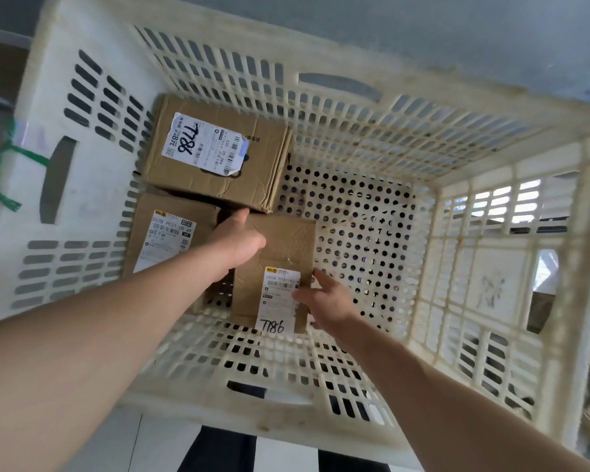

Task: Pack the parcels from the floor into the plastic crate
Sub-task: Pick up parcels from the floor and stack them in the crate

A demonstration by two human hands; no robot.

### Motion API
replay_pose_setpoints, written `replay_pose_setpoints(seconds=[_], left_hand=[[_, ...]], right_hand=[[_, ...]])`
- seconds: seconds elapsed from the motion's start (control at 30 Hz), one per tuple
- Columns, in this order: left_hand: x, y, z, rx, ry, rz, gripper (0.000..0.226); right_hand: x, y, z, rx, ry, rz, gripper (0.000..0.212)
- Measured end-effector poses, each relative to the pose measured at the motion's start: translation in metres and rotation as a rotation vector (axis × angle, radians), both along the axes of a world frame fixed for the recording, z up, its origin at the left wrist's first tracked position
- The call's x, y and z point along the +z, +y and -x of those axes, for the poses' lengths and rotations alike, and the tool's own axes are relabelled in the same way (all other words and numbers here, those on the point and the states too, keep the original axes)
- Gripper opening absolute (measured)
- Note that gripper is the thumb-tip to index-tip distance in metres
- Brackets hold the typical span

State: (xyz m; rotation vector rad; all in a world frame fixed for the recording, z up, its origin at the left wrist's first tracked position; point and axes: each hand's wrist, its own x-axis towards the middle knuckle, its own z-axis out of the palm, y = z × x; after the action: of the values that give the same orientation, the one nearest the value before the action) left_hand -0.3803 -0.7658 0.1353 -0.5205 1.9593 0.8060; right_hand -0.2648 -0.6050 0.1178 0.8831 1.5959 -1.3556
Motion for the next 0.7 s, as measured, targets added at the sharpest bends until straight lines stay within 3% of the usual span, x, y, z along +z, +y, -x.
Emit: replay_pose_setpoints(seconds=[0.13,0.33,0.5,0.7], left_hand=[[0.002,-0.013,-0.006,-0.181,0.175,0.163,0.072],[0.010,-0.025,-0.012,-0.393,0.262,0.316,0.048],[0.009,-0.028,-0.015,-0.443,0.199,0.232,0.051],[0.033,-0.031,-0.012,-0.411,0.111,0.190,0.061]], right_hand=[[0.000,-0.024,0.012,-0.018,-0.021,0.083,0.047],[-0.001,-0.044,0.018,0.022,-0.002,0.117,0.043],[0.000,-0.039,0.020,0.074,0.009,0.127,0.048],[0.015,-0.038,0.018,0.073,0.053,-0.022,0.082]])
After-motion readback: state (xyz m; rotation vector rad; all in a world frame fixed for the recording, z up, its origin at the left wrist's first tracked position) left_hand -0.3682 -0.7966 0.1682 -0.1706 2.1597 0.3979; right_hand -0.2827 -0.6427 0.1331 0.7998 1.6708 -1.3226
